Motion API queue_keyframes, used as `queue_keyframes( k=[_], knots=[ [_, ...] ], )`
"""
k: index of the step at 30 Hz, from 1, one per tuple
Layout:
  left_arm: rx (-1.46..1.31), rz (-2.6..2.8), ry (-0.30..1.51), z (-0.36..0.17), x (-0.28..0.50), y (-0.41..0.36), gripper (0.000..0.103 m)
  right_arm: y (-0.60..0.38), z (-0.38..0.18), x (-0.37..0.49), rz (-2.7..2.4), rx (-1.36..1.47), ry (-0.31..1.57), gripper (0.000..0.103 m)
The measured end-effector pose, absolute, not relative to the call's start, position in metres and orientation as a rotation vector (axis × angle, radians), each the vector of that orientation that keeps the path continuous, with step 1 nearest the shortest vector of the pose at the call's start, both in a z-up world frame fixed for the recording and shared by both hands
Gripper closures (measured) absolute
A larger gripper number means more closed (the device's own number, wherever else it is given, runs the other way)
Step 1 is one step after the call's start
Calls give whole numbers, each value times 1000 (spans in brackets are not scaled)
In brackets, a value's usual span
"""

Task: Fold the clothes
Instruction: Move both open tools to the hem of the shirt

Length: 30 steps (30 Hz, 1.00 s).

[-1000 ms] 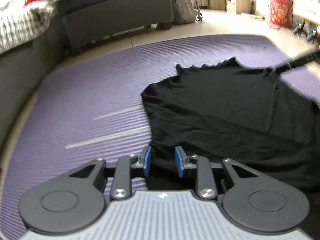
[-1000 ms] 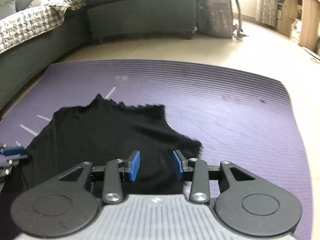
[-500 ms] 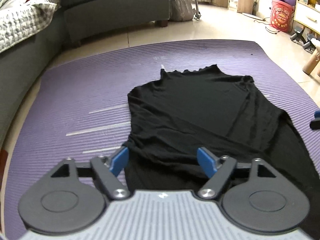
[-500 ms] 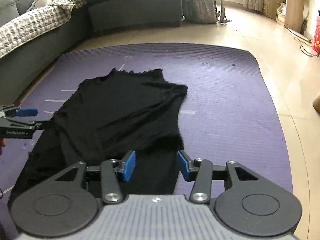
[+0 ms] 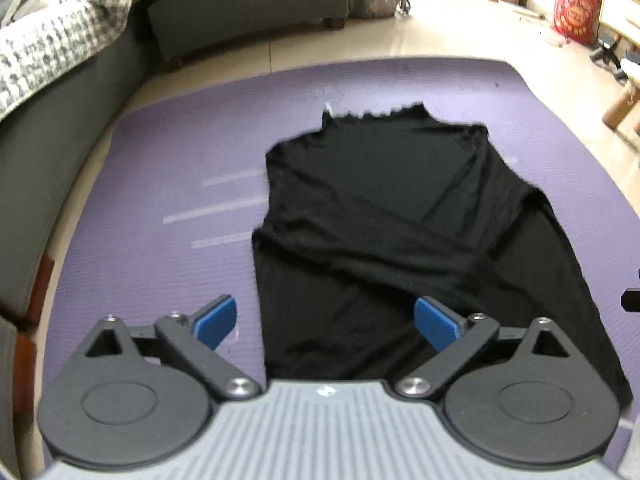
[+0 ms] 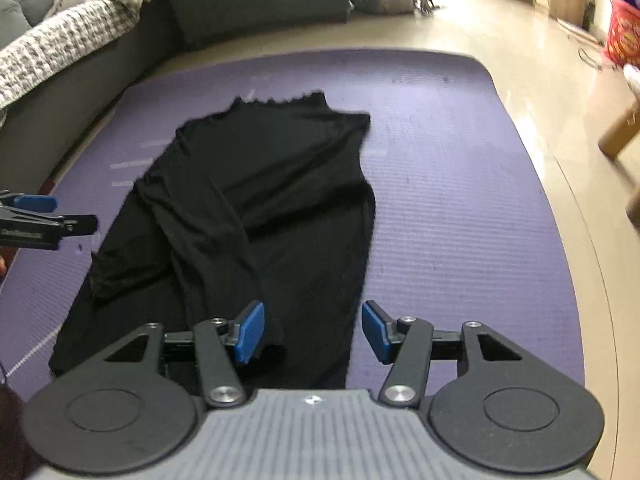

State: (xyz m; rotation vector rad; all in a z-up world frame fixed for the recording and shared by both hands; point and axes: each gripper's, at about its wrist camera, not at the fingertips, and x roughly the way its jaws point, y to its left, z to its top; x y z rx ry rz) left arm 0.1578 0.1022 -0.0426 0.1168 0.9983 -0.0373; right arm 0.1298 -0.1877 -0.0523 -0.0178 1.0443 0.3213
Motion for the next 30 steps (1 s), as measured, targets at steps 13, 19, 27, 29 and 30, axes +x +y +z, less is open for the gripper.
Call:
queue_keyframes(
  k=[13, 19, 27, 29, 30],
  knots=[
    [96, -14, 1220, -80, 120, 119, 1, -206, -77, 107, 271, 29, 1159, 48],
    [-44, -14, 1303, -91, 118, 139, 7, -213, -93, 106, 245, 46, 1217, 47],
    [-234, -5, 1405, -104, 114, 163, 29, -206, -108, 106, 247, -1, 1272, 52],
    [-245, 5, 1429, -107, 113, 166, 31, -204, -109, 105, 250, -20, 1272, 53],
    [-250, 4, 1434, -108, 113, 166, 32, -202, -109, 105, 253, -31, 1272, 53]
  ],
)
